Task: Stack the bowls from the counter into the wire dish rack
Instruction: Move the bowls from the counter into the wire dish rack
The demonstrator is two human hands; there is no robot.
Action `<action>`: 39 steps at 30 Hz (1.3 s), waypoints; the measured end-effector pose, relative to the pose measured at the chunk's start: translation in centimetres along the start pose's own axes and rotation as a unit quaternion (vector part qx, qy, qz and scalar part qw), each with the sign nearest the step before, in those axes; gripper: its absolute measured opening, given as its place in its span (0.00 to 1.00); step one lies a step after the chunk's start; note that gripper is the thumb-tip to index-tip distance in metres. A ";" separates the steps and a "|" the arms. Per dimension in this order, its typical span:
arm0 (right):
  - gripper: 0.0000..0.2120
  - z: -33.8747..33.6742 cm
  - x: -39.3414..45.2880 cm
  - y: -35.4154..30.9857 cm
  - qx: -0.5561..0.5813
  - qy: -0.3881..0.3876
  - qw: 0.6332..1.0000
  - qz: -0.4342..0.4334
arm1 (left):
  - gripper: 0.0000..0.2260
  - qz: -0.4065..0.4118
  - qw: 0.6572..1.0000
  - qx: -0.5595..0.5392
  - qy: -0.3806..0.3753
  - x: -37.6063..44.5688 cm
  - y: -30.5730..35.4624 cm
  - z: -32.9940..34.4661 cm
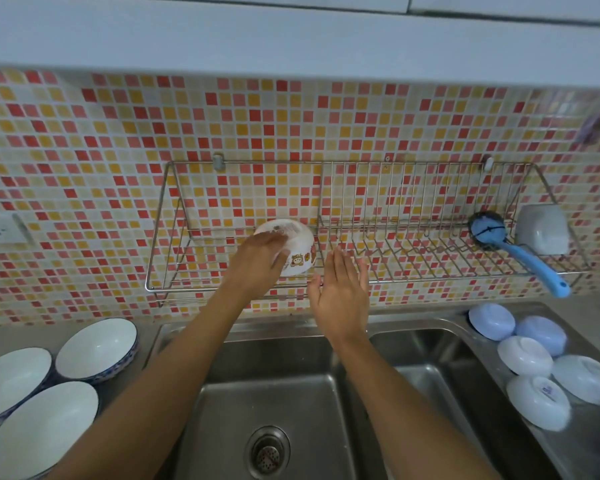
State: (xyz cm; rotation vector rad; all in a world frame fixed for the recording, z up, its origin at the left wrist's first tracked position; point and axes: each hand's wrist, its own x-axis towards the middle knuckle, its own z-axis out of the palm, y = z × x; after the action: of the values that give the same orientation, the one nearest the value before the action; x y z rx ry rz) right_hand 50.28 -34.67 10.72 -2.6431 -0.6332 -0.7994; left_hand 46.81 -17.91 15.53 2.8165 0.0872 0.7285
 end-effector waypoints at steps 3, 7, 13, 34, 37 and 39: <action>0.28 -0.2 -0.2 -0.1 -0.018 0.005 1.000 -0.010 | 0.23 -0.007 0.996 0.036 -0.076 -0.9 -0.1 0.5; 0.30 -0.4 -0.5 -0.2 -0.037 -0.020 0.999 -0.027 | 0.24 0.003 0.988 0.063 -0.144 -0.4 -0.7 0.9; 0.34 -0.3 -0.5 -0.1 -0.011 -0.051 0.999 -0.013 | 0.25 0.004 0.992 0.080 -0.093 -1.1 -0.2 0.7; 0.35 4.8 -22.0 -32.6 0.243 -0.365 0.875 -0.203 | 0.28 -0.395 0.907 0.141 -0.035 -37.9 -21.2 -10.3; 0.33 4.4 -25.1 -39.0 0.275 -0.409 0.839 -0.230 | 0.28 -0.477 0.867 0.141 0.003 -44.1 -25.0 -13.1; 0.33 4.6 -26.8 -42.2 0.296 -0.436 0.818 -0.230 | 0.27 -0.524 0.842 0.127 0.020 -47.7 -26.8 -14.4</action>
State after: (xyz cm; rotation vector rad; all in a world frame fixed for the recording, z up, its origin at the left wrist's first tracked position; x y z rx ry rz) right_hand 11.47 -5.29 -1.76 -2.1365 -1.4849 0.5586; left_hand -1.89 5.66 -1.00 2.3688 1.6598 0.4832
